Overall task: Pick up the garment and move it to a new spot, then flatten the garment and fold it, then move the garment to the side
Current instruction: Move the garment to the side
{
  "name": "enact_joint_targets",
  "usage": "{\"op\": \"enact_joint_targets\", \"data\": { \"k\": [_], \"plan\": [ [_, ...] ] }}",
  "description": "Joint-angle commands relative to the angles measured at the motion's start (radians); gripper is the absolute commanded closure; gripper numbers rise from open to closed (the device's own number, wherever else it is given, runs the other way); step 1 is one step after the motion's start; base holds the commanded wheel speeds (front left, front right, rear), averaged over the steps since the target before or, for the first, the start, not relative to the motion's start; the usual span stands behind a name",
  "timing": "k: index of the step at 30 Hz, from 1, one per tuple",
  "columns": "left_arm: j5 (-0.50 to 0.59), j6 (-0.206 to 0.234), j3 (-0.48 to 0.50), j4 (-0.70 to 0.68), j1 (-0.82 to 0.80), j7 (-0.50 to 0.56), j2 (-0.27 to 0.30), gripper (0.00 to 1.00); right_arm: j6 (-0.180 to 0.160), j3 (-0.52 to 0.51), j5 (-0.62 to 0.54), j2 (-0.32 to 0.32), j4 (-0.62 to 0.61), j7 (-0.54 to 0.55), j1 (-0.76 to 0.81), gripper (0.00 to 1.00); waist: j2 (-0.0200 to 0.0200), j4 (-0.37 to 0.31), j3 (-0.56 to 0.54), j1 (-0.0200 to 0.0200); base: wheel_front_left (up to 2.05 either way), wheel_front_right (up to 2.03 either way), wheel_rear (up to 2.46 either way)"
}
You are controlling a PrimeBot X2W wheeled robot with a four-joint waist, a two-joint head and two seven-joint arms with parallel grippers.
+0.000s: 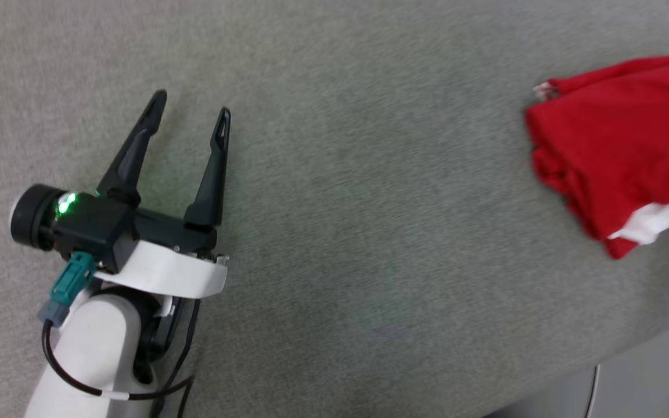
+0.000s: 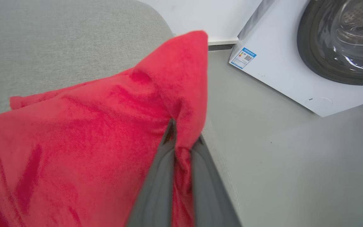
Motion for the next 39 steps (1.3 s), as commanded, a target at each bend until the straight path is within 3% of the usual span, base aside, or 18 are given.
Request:
{"op": "enact_joint_targets", "data": {
  "k": [1, 10, 11, 12, 13, 14, 21, 26, 31, 39],
  "plan": [
    [0.010, -0.006, -0.003, -0.015, -0.028, 0.007, 0.007, 0.00, -0.002, -0.020, -0.007, -0.014, 0.035, -0.031, -0.037, 1.00, 0.0000, 0.032, 0.061, -0.0002, 0.00, 0.00, 0.00],
    [0.026, -0.008, -0.029, -0.062, -0.083, 0.035, 0.009, 0.00, -0.002, -0.154, -0.113, -0.027, 0.253, -0.191, -0.126, 1.00, 0.0000, 0.070, 0.125, -0.0002, 0.00, 0.00, 0.00],
    [0.026, -0.008, -0.031, -0.062, -0.085, 0.036, 0.010, 0.00, -0.002, -0.158, -0.121, -0.022, 0.271, -0.215, -0.134, 0.87, 0.0000, 0.071, 0.126, -0.0002, 0.00, 0.00, 0.00],
    [0.025, -0.008, -0.031, -0.060, -0.087, 0.036, 0.011, 0.00, -0.002, -0.157, -0.130, -0.019, 0.289, -0.237, -0.139, 0.58, 0.0000, 0.071, 0.125, -0.0002, 0.00, 0.00, 0.00],
    [0.023, -0.008, -0.032, -0.058, -0.088, 0.035, 0.012, 0.00, -0.002, -0.154, -0.141, -0.018, 0.304, -0.264, -0.144, 0.13, 0.0000, 0.072, 0.123, -0.0002, 0.00, 0.00, 0.00],
    [0.021, -0.008, -0.032, -0.055, -0.086, 0.033, 0.011, 0.00, -0.002, -0.158, -0.150, -0.015, 0.325, -0.282, -0.151, 0.00, 0.0000, 0.072, 0.119, -0.0002, 0.00, 0.00, 0.00],
    [0.003, 0.002, -0.038, -0.009, -0.046, 0.002, -0.003, 0.00, -0.002, -0.203, -0.235, -0.005, 0.416, -0.463, -0.173, 0.00, 0.0000, 0.091, 0.044, -0.0002, 0.00, 0.00, 0.00],
    [-0.025, 0.017, -0.038, 0.048, 0.009, -0.039, -0.031, 0.00, -0.002, -0.198, -0.247, 0.017, 0.412, -0.562, -0.116, 0.00, 0.0000, 0.127, -0.064, -0.0002, 0.00, 0.00, 0.00],
    [-0.055, 0.032, -0.043, 0.101, 0.078, -0.069, -0.064, 0.00, -0.002, -0.202, -0.251, 0.065, 0.349, -0.609, -0.017, 0.00, 0.0000, 0.174, -0.176, -0.0002, 0.00, 0.00, 0.00],
    [-0.090, 0.054, -0.047, 0.189, 0.192, -0.102, -0.104, 0.00, -0.002, -0.191, -0.261, 0.196, 0.197, -0.613, 0.211, 0.00, 0.0000, 0.251, -0.331, -0.0002, 0.00, 0.00, 0.00]
  ]
}}
